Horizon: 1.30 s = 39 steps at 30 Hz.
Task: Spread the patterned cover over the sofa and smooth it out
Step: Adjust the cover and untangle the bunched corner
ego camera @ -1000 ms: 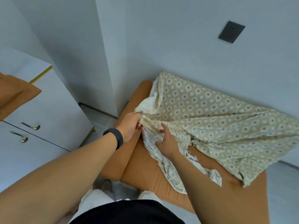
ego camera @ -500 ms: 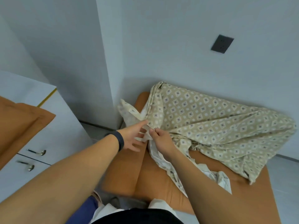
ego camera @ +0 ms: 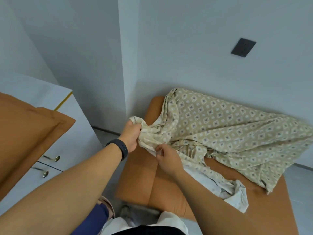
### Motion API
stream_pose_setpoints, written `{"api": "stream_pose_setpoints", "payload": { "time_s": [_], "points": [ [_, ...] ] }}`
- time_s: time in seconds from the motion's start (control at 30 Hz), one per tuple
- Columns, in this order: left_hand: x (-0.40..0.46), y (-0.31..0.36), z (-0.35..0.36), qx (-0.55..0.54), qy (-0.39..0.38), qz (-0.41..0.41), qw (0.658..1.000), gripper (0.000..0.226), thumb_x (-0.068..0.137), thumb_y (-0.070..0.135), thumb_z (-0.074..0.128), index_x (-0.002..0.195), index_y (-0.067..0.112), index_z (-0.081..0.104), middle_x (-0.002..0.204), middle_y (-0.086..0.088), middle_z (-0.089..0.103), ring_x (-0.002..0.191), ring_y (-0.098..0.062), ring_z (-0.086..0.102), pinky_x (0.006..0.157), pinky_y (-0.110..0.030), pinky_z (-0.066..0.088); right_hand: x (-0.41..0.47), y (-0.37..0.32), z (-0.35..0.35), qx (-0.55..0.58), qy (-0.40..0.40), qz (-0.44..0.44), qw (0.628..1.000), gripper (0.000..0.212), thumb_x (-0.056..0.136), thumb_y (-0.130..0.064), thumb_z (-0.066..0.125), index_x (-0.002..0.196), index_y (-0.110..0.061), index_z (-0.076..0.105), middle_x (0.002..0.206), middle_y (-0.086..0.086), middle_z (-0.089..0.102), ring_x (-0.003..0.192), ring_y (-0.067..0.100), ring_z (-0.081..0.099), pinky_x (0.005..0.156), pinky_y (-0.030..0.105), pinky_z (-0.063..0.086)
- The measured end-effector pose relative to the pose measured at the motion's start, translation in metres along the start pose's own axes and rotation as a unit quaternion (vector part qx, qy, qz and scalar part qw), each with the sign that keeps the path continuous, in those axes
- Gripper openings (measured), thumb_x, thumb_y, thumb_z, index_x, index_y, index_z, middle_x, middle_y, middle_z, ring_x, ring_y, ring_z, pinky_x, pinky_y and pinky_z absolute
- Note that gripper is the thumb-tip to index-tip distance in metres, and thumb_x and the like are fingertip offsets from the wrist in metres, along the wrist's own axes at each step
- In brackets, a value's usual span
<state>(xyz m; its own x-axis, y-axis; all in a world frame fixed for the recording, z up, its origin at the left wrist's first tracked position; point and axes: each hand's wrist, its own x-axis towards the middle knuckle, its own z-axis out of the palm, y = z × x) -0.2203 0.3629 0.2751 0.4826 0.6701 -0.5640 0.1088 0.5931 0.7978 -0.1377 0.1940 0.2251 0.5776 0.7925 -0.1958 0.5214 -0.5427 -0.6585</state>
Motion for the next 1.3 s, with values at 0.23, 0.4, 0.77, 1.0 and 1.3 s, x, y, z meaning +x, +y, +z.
{"api": "stream_pose_setpoints", "payload": {
  "time_s": [0.23, 0.4, 0.77, 1.0, 1.3],
  "points": [
    [0.003, 0.052, -0.031, -0.113, -0.052, 0.018, 0.992, 0.038, 0.106, 0.009, 0.043, 0.142, 0.019, 0.047, 0.122, -0.020, 0.059, 0.102, -0.038, 0.067, 0.077, -0.055, 0.062, 0.000, 0.009, 0.013, -0.166, 0.062, 0.099, 0.979, 0.063, 0.090, -0.047, 0.068, 0.143, -0.028, 0.041, 0.140, 0.001, 0.040, 0.127, 0.029, 0.041, 0.101, 0.045, 0.046],
    [0.004, 0.058, -0.047, -0.162, -0.082, 0.027, 0.983, 0.047, 0.102, 0.011, 0.053, 0.147, 0.021, 0.044, 0.135, -0.022, 0.061, 0.112, -0.037, 0.069, 0.082, -0.054, 0.062, 0.010, 0.005, 0.012, -0.109, 0.008, 0.138, 0.984, 0.022, 0.103, -0.027, 0.046, 0.108, -0.015, 0.064, 0.105, 0.005, 0.067, 0.102, 0.028, 0.064, 0.086, 0.044, 0.055],
    [0.029, -0.034, -0.082, 0.169, 0.044, -0.018, 0.984, 0.055, 0.096, 0.027, 0.049, 0.151, 0.028, 0.043, 0.143, -0.007, 0.056, 0.120, -0.031, 0.062, 0.095, -0.048, 0.057, -0.023, -0.041, 0.028, 0.122, -0.049, 0.047, 0.990, 0.036, 0.107, -0.024, 0.050, 0.072, -0.019, 0.053, 0.065, -0.010, 0.054, 0.057, -0.002, 0.050, 0.060, 0.018, 0.036],
    [0.016, -0.016, -0.112, 0.100, 0.049, -0.025, 0.993, 0.032, 0.099, 0.030, 0.060, 0.130, 0.023, 0.055, 0.118, -0.009, 0.069, 0.102, -0.029, 0.071, 0.078, -0.043, 0.061, -0.022, -0.078, 0.074, 0.207, -0.020, 0.130, 0.969, 0.043, 0.107, -0.032, 0.051, 0.067, -0.018, 0.045, 0.062, -0.004, 0.049, 0.061, 0.013, 0.046, 0.060, 0.029, 0.034],
    [0.023, -0.070, -0.141, -0.035, 0.145, -0.087, 0.985, 0.029, 0.091, 0.010, 0.047, 0.116, 0.005, 0.061, 0.108, -0.016, 0.068, 0.089, -0.031, 0.068, 0.079, -0.043, 0.059, -0.017, -0.085, 0.091, 0.161, -0.133, 0.079, 0.975, 0.021, 0.097, -0.049, 0.062, 0.103, -0.032, 0.073, 0.092, -0.010, 0.070, 0.083, 0.008, 0.063, 0.073, 0.025, 0.048]
  ]
}}
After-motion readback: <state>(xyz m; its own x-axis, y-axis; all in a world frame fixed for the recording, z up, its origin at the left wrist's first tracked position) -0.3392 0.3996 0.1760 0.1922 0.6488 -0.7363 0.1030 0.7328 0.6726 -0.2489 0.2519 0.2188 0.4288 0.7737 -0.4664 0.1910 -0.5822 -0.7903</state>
